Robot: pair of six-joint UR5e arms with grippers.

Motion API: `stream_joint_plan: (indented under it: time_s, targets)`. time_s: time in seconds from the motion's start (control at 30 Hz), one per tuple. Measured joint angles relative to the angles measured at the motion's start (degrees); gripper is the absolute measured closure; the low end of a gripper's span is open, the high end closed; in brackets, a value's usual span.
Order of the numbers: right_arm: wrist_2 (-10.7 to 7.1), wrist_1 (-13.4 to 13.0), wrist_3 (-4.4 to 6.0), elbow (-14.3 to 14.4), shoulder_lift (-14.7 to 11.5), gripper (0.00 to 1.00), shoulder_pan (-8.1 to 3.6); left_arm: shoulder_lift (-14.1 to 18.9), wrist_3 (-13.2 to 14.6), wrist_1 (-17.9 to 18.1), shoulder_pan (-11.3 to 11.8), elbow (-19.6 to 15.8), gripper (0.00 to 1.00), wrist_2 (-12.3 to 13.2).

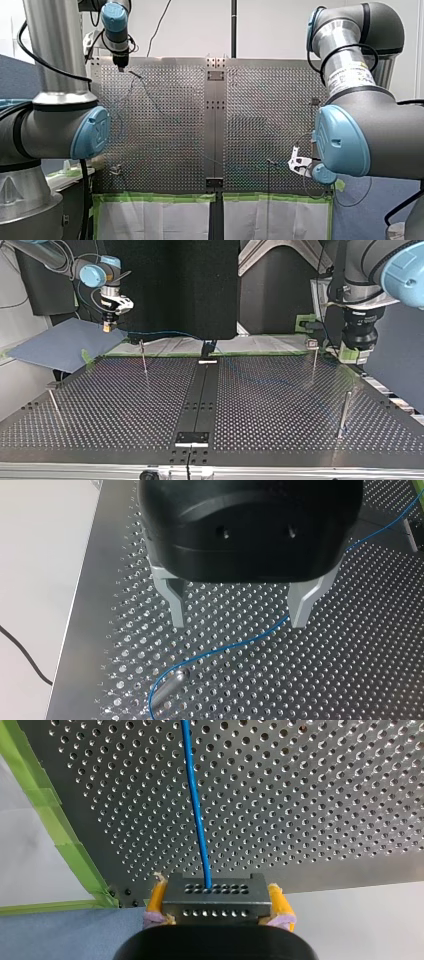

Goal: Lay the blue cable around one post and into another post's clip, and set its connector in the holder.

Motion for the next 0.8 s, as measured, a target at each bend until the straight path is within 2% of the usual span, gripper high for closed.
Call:
stream_joint_plan:
  time_s: [0.47,0.67,0.8]
  targets:
    - [-0.06,0.1,-0.01,0.0,0.0,0.73,0.09,0.1,0.0,0.1,-0.5,0.0,0.0,0.3]
    - [-0.08,0.3,0.0,0.0,0.0,0.73,0.17,1.5,-0.6,1.7,-0.9,-0.7,0.0,2.5]
    - [-0.08,0.4,0.06,0.0,0.0,0.73,0.31,3.4,-1.8,3.6,-1.1,-2.5,0.0,4.5]
